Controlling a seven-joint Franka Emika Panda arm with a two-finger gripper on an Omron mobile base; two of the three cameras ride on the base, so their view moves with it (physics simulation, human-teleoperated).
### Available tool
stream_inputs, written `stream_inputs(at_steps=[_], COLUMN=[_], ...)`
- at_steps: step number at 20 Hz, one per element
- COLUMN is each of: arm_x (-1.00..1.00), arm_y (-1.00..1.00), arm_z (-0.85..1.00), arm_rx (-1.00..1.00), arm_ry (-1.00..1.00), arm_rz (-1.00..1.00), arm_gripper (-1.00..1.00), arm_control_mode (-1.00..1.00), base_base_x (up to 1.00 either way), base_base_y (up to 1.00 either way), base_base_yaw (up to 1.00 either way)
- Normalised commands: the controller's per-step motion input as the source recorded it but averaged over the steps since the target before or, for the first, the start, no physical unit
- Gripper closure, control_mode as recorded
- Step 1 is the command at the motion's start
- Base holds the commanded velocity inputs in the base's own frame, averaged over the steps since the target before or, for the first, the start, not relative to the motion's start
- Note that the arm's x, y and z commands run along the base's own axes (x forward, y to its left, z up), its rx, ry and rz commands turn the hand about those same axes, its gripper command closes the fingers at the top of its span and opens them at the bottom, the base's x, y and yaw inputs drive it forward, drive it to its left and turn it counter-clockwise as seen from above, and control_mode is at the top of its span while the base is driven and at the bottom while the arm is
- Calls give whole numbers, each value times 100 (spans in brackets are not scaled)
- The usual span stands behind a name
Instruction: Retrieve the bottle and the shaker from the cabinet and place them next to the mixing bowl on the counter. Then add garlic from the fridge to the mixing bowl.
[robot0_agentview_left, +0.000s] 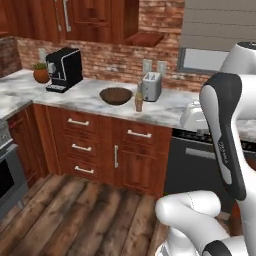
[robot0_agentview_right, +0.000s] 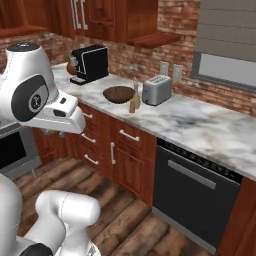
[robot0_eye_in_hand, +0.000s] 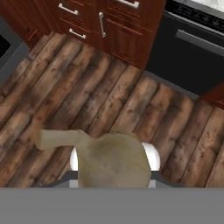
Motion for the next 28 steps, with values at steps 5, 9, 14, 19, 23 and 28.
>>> stream_inputs(at_steps=[5, 9, 14, 19, 23, 28], arm_x=[0, 0, 0, 0, 0, 0], arm_y=[0, 0, 0, 0, 0, 0], arm_z=[0, 0, 0, 0, 0, 0], arm_rx=[0, 0, 0, 0, 0, 0], arm_ry=[0, 0, 0, 0, 0, 0], arm_rz=[0, 0, 0, 0, 0, 0], arm_gripper=[100, 100, 100, 100, 100, 100], arm_control_mode=[100, 100, 100, 100, 100, 100], base_base_x=[100, 100, 89, 75, 42, 44], base_base_y=[58, 45, 45, 47, 56, 30], base_base_yaw=[-14, -34, -51, -49, -30, -19])
